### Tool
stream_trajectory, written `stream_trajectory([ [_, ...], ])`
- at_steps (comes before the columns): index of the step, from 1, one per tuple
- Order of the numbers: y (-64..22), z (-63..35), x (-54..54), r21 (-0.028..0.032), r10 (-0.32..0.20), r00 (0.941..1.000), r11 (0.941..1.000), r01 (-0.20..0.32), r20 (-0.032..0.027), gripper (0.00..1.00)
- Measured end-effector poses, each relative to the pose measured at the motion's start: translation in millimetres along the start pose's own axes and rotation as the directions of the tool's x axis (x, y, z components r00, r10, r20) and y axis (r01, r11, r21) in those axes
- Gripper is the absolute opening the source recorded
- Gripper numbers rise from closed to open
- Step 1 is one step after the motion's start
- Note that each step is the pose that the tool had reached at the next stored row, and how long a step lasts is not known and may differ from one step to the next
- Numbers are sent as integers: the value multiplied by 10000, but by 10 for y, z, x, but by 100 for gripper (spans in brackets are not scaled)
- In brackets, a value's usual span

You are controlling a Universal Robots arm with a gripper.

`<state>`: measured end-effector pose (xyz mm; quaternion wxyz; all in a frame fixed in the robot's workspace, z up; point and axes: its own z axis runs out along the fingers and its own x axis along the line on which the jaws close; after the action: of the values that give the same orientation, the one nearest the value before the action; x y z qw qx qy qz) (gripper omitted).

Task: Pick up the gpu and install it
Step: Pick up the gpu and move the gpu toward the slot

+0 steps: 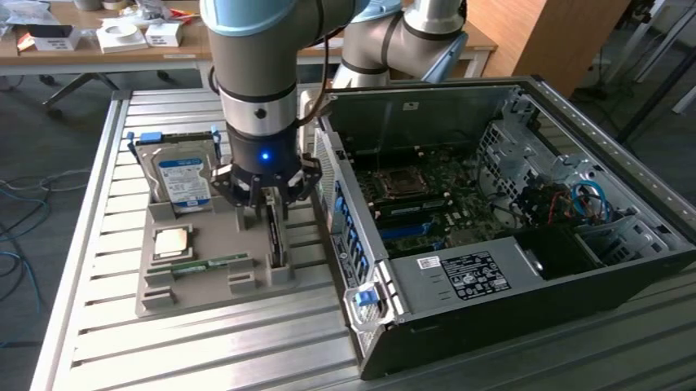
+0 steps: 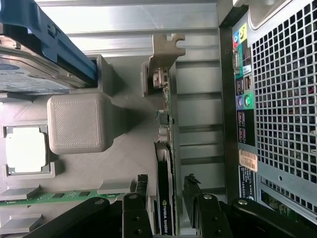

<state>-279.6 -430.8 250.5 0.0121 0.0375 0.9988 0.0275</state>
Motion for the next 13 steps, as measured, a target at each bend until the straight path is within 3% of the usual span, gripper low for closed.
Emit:
stream_trajectory([
  [13, -6, 115, 2, -4, 1, 10000, 10000, -1, 2, 43],
])
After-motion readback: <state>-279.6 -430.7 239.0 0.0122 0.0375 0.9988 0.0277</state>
